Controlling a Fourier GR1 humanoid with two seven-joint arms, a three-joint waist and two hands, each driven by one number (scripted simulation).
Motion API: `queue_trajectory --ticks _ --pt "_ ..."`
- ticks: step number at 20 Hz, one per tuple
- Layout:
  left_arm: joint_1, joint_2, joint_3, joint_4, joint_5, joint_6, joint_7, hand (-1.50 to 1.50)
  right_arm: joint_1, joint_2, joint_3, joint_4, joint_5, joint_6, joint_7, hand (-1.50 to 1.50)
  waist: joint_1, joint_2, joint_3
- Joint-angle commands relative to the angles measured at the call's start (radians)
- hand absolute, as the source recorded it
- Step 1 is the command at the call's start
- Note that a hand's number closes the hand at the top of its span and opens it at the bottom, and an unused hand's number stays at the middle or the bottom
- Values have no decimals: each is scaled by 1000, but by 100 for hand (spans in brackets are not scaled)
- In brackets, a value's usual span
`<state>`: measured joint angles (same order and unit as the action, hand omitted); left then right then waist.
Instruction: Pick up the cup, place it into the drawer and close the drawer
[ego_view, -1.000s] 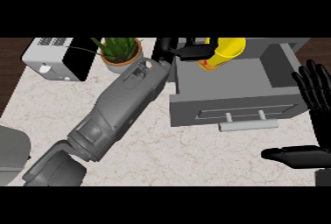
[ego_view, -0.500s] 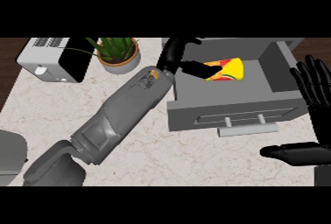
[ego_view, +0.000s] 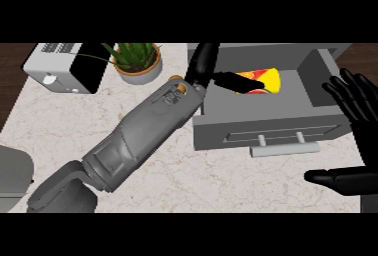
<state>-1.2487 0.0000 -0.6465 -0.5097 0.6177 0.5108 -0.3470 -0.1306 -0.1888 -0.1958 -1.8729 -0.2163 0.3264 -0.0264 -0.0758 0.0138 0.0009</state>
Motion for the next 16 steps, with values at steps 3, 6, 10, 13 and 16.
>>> queue_trajectory --ticks 3,6,10,13,16 --pt "-21 0 47 -42 51 -8 -56 -150 34 -26 34 -70 -19 65 14 150 36 -8 -1" --pt "-25 0 77 -48 43 -5 -44 -150 79 -96 39 -88 72 118 -7 150 56 -12 -1" --pt "-44 66 138 -81 60 -38 34 -150 135 -153 32 -163 76 169 30 150 66 -16 -1" --pt "41 116 151 -159 55 -48 7 -150 105 -131 93 -206 214 102 78 150 86 -19 -2" --pt "78 137 149 -242 30 -13 70 -150 97 -130 108 -194 274 91 95 150 88 -19 -1"
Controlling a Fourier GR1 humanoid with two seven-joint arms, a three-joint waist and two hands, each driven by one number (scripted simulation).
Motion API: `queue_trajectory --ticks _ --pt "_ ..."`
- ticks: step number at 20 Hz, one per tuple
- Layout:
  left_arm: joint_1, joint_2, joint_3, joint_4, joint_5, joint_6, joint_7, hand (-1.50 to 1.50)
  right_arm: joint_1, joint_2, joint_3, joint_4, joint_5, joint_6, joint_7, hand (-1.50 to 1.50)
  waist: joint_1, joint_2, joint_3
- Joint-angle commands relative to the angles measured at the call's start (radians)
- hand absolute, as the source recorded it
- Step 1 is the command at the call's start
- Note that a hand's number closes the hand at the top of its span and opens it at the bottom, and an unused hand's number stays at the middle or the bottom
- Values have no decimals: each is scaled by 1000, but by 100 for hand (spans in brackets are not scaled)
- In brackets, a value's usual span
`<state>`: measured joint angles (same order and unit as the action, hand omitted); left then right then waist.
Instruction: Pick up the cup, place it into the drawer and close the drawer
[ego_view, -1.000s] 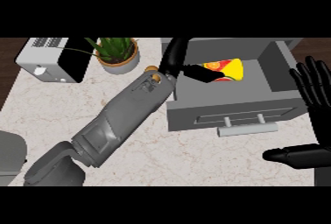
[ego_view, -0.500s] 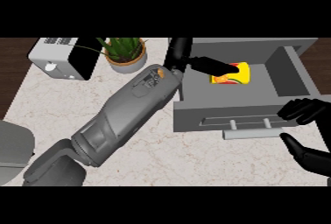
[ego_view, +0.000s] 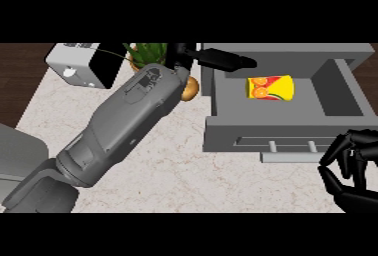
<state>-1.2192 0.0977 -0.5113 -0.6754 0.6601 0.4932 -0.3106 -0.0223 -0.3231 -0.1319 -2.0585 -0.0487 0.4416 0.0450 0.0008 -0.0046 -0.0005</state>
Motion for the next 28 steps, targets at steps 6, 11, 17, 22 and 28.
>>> queue_trajectory --ticks 6,11,17,22,28 --pt "233 179 37 -300 -5 -36 78 -150 -2 51 118 101 321 -102 -74 150 26 -1 1" --pt "325 264 84 -417 1 -62 100 -150 -125 68 213 245 502 -178 -103 150 32 3 0" --pt "458 345 110 -522 22 -116 109 -150 -203 40 344 411 769 -242 -102 150 52 6 0" --pt "590 395 139 -585 30 -182 51 -150 -240 63 407 605 942 -374 -168 150 55 10 0" --pt "683 444 197 -666 40 -218 58 -150 -405 110 345 1018 984 -521 -307 150 45 12 2"
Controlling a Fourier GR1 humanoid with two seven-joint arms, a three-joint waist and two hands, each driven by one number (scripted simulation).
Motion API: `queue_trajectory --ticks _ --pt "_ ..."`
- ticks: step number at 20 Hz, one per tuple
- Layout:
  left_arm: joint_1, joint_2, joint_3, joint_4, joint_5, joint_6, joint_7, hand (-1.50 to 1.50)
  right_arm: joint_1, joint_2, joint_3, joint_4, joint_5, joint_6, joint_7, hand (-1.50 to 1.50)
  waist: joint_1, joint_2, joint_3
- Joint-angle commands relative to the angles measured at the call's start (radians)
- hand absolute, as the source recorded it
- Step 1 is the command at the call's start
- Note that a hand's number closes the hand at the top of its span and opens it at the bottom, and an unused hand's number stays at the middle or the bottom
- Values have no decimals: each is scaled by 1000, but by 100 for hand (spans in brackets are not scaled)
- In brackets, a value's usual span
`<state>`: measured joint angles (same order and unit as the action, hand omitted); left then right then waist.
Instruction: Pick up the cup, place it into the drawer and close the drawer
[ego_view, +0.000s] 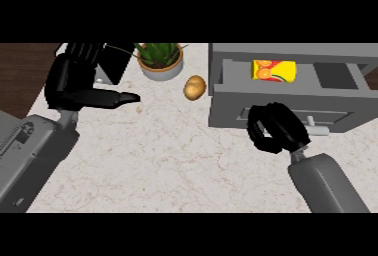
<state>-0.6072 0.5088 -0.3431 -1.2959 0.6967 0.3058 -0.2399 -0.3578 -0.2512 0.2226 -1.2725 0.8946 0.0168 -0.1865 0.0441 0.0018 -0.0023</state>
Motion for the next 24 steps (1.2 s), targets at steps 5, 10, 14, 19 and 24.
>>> queue_trajectory --ticks 5,10,14,19,24 --pt "124 74 67 -83 15 -87 -6 -150 -288 62 -107 560 21 -143 -143 150 15 13 4" --pt "137 50 84 -77 9 -108 -24 -150 -455 23 -195 785 -15 -121 -214 150 20 22 5" --pt "179 39 88 -97 13 -130 -29 -150 -537 24 -226 921 -12 -156 -242 150 23 23 5" --pt "191 50 79 -88 12 -175 -28 -150 -584 -54 -268 977 -44 -86 -261 150 52 38 6" --pt "177 53 88 -100 20 -197 -30 -150 -618 -101 -303 985 -80 -40 -279 150 71 46 7"
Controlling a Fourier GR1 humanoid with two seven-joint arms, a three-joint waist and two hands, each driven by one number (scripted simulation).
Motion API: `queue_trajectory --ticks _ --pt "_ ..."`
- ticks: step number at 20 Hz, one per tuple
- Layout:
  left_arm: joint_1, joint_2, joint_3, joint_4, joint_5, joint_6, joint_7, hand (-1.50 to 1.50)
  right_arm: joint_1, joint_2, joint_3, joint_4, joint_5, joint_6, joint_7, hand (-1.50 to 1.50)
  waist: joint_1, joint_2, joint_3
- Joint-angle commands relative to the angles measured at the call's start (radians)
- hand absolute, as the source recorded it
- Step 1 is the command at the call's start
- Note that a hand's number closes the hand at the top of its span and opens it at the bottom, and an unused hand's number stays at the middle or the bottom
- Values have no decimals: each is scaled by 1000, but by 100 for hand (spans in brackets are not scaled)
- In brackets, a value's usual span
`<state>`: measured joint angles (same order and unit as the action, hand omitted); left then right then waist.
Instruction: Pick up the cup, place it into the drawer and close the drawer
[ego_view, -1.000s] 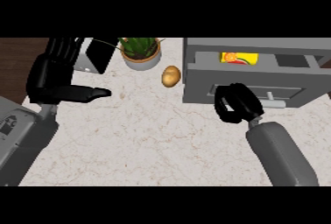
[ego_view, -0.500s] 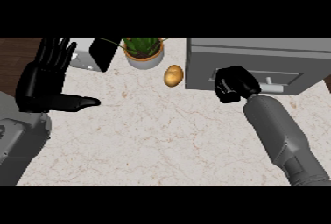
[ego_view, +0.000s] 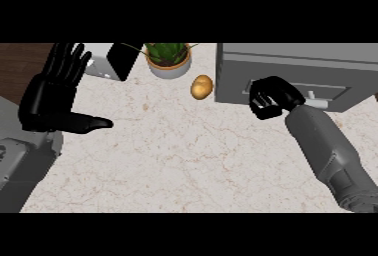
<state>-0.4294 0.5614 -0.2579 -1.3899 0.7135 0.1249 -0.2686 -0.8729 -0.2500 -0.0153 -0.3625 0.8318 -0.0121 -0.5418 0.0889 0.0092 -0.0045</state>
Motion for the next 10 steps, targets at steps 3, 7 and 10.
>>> queue_trajectory --ticks 3,7,10 --pt "10 -8 7 19 6 -34 -15 -150 -98 -98 -79 80 -31 -18 58 150 26 43 8" --pt "-11 -38 -17 7 -6 -25 -12 -150 -94 -99 -101 73 -52 -36 30 150 24 47 10" --pt "19 -21 -1 26 8 -58 -20 -150 -103 -104 -109 76 -58 -36 26 150 37 46 8"
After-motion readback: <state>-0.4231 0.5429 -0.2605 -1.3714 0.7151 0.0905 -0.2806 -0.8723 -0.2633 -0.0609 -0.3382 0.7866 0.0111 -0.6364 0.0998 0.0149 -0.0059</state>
